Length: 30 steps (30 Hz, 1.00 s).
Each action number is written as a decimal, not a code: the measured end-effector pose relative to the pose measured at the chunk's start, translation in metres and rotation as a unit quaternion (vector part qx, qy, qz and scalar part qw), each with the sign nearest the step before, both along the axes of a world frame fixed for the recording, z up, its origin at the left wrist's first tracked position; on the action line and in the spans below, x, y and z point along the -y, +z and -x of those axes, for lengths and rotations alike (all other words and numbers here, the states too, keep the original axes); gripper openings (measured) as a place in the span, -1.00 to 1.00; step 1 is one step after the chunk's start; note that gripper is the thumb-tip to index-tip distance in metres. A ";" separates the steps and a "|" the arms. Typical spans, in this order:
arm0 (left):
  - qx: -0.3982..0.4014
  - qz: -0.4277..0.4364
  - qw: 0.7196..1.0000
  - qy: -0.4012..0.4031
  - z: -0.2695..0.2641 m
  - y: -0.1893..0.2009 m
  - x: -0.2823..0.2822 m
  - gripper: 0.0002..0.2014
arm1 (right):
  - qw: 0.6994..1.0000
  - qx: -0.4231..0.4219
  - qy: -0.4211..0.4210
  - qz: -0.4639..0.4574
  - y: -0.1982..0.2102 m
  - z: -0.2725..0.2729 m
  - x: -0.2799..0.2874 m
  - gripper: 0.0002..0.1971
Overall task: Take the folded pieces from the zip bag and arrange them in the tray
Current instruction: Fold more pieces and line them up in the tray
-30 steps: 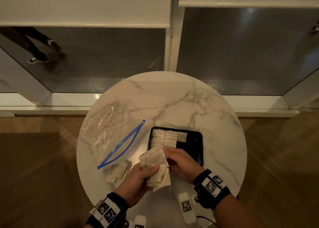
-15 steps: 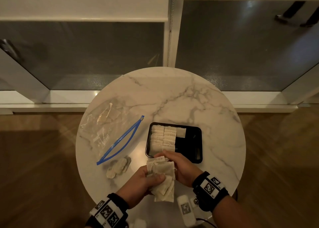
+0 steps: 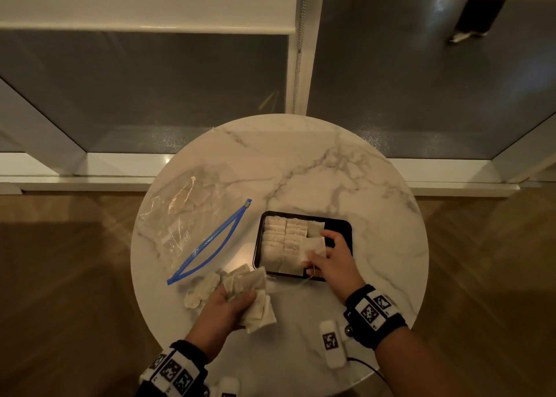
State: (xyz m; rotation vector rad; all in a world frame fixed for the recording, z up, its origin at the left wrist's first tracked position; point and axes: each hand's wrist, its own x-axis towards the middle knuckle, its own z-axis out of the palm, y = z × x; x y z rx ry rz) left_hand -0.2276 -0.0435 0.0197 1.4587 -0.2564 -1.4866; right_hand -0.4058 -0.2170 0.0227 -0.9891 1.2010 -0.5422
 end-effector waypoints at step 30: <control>0.030 -0.011 0.998 0.056 -0.027 -0.005 0.014 -0.74 | 0.716 -0.486 0.383 0.324 -0.022 -0.029 0.107 -0.71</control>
